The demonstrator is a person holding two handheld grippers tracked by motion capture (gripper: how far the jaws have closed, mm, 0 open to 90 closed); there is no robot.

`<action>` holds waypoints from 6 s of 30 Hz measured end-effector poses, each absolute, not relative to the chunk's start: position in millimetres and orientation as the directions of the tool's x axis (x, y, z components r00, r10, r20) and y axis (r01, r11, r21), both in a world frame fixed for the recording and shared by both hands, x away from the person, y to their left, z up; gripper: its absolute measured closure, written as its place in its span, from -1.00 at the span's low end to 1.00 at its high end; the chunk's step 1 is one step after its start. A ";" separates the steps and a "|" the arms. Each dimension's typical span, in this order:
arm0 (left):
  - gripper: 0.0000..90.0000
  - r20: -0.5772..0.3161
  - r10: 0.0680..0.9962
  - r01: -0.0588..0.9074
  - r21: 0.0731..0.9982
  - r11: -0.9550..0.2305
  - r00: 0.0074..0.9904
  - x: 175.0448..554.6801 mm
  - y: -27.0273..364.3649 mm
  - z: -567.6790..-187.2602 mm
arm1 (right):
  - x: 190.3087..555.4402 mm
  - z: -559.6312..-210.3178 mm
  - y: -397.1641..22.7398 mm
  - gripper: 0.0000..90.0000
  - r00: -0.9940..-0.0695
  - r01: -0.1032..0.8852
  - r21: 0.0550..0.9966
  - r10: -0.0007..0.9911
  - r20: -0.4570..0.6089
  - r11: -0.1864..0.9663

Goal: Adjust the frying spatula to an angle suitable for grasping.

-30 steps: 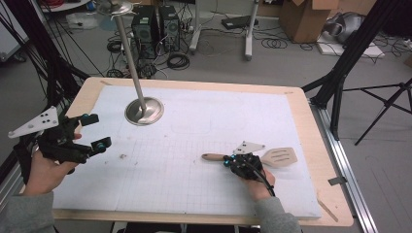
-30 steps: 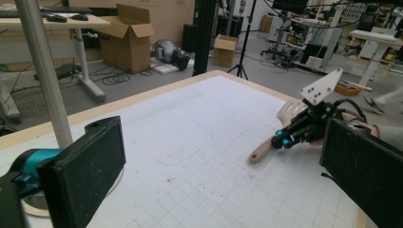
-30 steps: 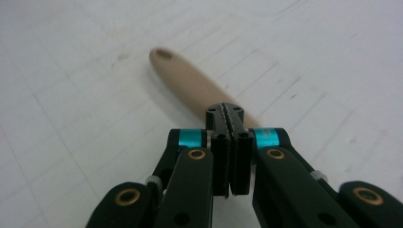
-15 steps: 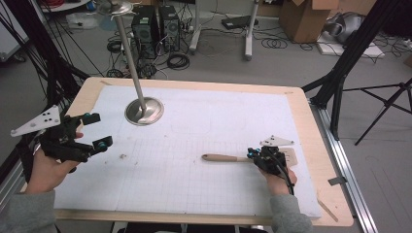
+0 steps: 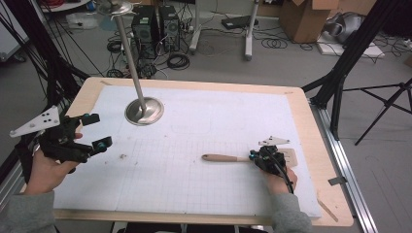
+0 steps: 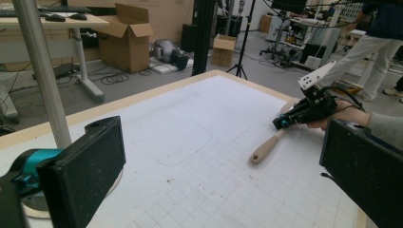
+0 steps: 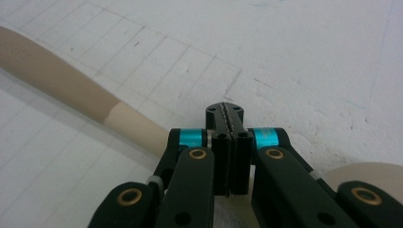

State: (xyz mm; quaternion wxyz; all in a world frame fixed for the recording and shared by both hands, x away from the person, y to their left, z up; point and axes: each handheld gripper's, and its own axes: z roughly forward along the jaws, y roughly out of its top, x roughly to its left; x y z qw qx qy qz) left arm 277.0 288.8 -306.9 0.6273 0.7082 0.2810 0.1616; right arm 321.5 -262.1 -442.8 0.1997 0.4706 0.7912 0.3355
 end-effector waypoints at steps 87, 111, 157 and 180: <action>-0.96 -0.120 0.617 0.191 0.980 -0.050 0.778 271.1 295.6 -305.5 | 302.6 -444.0 -189.7 1.00 -0.622 0.540 0.725 0.783 0.003 0.427; -0.96 -0.122 0.635 0.202 0.978 -0.054 0.763 262.5 302.0 -308.6 | 334.9 -445.8 -180.9 1.00 -0.505 0.587 0.743 0.863 0.024 0.322; -0.96 -0.131 0.590 0.204 0.977 -0.059 0.797 279.4 285.5 -308.2 | 309.1 -429.2 -254.1 1.00 -0.386 0.727 0.630 0.921 0.048 0.272; -0.96 -0.130 0.580 0.203 0.977 -0.063 0.804 281.7 279.5 -308.0 | 277.5 -428.4 -267.4 1.00 -0.384 0.705 0.672 0.919 0.091 0.228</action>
